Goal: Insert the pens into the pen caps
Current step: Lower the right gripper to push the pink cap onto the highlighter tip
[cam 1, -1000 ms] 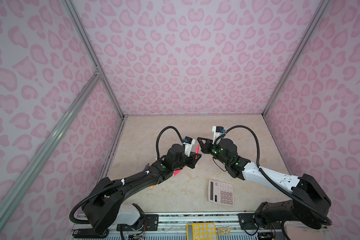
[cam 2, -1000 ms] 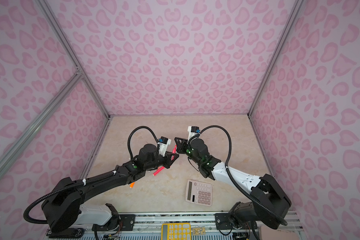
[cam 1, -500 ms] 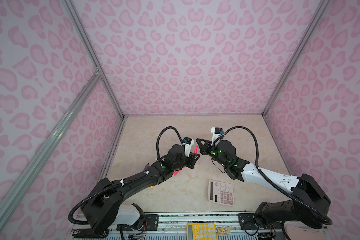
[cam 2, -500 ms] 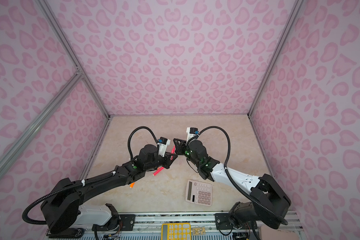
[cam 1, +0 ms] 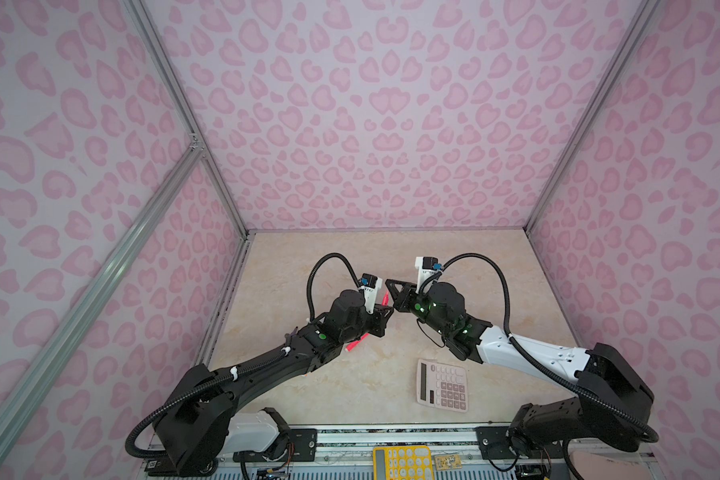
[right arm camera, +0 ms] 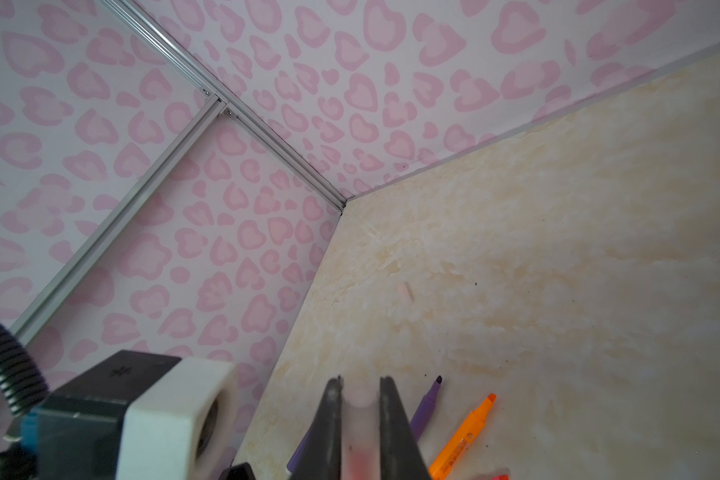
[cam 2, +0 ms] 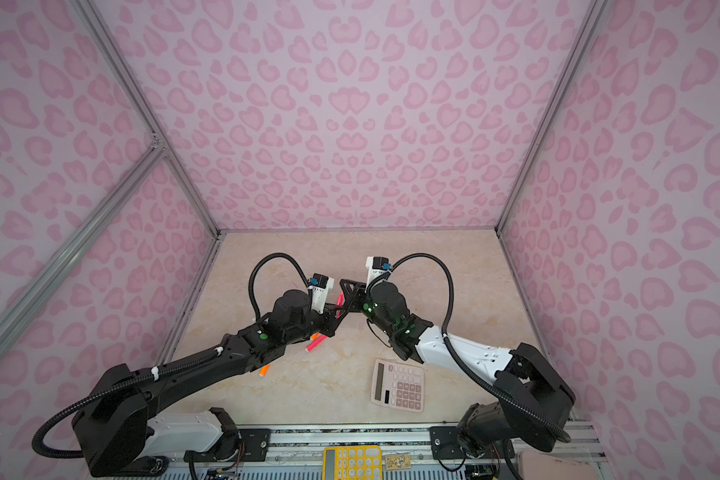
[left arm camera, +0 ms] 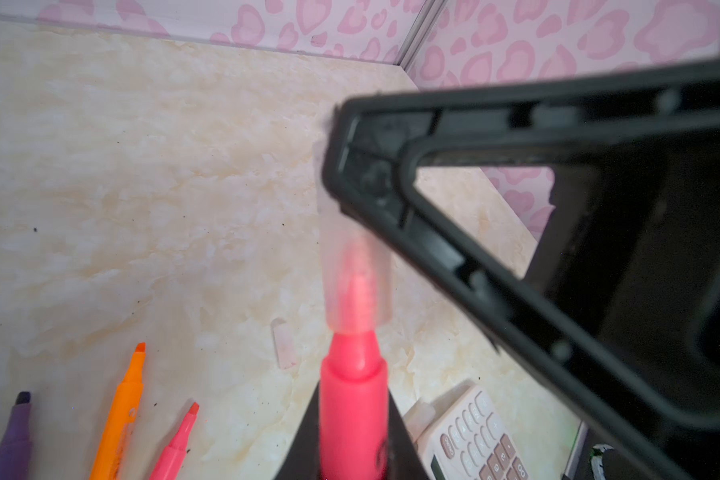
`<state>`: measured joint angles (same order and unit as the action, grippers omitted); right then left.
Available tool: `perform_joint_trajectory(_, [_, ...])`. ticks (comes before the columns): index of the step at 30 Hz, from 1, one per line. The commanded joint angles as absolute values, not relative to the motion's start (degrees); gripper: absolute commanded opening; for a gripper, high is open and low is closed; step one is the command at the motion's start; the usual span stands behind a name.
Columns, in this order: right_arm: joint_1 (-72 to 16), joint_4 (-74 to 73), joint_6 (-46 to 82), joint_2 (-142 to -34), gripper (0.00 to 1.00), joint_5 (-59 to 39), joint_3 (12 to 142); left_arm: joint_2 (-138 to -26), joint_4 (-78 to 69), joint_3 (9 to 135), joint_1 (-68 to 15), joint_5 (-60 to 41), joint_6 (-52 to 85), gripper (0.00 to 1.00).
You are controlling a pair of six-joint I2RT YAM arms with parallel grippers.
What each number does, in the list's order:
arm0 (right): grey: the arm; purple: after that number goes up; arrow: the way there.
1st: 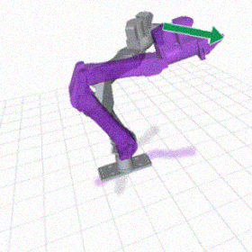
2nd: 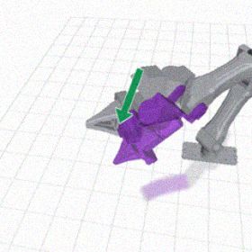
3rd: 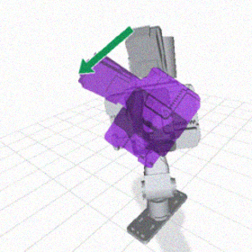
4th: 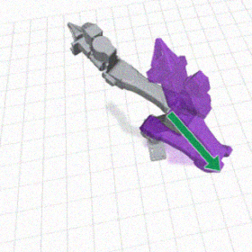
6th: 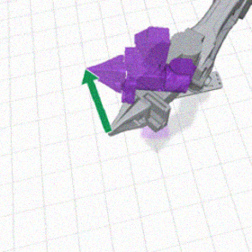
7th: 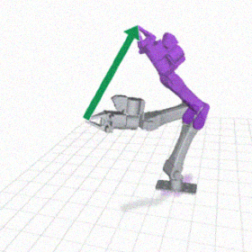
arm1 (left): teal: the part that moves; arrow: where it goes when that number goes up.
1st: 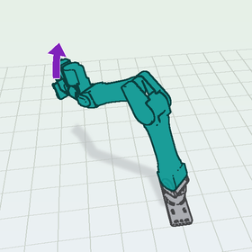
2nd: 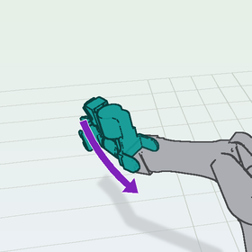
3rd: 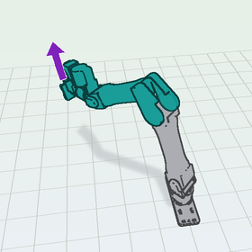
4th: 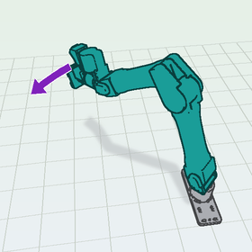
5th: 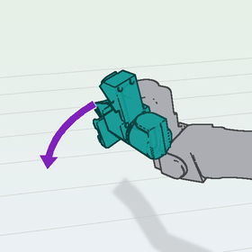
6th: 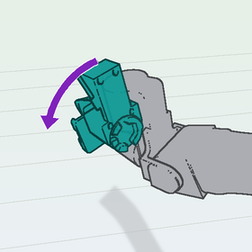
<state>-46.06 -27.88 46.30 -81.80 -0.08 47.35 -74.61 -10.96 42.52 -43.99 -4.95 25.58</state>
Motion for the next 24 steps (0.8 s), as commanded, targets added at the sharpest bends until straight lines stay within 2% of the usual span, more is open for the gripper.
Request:
perform_joint_trajectory(1, [-46.1,-26.5,46.1,-82.9,0.0,-0.3,48.4,-74.0,-13.4,42.3,-44.0,-4.5,24.5,0.04])
perform_joint_trajectory(6, [-46.1,-26.0,46.4,-83.4,0.0,-0.8,49.0,-73.6,-13.1,42.1,-44.0,-1.9,23.5,0.04])
perform_joint_trajectory(12, [-46.8,-24.9,48.6,-83.5,0.0,0.0,49.1,-73.5,-12.0,41.5,-44.1,12.2,19.8,0.04])
perform_joint_trajectory(20, [-50.3,-26.5,47.9,-83.9,0.0,3.4,48.7,-70.8,-12.1,41.2,-44.1,13.0,19.7,0.04])
perform_joint_trajectory(24, [-51.1,-28.6,46.7,-84.9,0.0,2.4,48.9,-68.9,-12.8,40.5,-44.2,9.5,19.7,0.04])
